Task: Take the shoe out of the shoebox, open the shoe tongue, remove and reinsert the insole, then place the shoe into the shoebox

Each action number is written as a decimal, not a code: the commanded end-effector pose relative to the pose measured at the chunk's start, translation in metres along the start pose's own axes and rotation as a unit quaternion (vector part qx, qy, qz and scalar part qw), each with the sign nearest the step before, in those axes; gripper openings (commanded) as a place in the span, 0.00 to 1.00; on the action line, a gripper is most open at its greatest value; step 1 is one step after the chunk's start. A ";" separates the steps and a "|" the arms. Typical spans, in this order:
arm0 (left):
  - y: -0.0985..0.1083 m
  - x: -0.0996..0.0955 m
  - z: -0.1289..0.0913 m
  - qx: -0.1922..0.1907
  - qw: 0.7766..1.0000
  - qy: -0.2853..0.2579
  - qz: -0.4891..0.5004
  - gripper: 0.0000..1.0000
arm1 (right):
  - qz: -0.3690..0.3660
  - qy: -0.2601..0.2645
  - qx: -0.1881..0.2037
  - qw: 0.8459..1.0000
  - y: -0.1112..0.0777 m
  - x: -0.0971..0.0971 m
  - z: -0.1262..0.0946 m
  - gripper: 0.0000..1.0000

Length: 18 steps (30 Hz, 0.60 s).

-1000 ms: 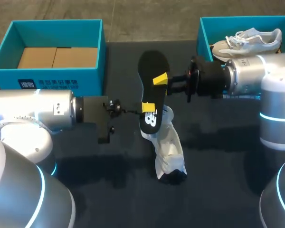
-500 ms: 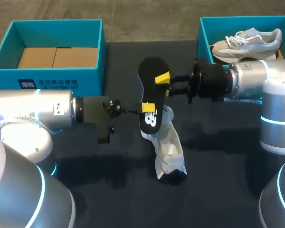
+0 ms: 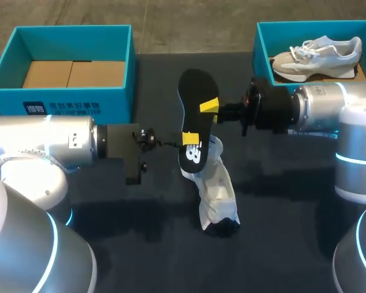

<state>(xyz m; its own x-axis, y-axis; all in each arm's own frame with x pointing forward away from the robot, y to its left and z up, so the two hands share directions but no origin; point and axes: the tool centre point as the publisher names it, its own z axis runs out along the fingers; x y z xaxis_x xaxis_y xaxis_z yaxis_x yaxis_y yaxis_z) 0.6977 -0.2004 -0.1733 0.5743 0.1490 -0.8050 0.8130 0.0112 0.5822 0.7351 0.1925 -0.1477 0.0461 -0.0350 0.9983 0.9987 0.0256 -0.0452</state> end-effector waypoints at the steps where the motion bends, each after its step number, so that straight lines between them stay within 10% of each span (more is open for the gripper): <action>1: -0.001 -0.001 -0.001 0.001 1.000 0.002 -0.007 1.00 | 0.001 0.000 0.006 1.000 0.002 -0.003 0.001 0.00; 18: 0.011 -0.019 -0.068 0.072 0.988 0.093 -0.096 1.00 | -0.015 -0.023 0.018 0.999 0.007 -0.028 -0.007 0.00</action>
<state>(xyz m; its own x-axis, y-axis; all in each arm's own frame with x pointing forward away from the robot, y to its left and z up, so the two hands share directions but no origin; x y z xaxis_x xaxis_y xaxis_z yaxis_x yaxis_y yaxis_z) 0.6956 -0.1690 -0.1648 0.4087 0.2598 -0.8749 0.9090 -0.0304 0.4156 0.7404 0.1844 -0.1740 0.0133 0.0062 0.9999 0.9984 0.0543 -0.0136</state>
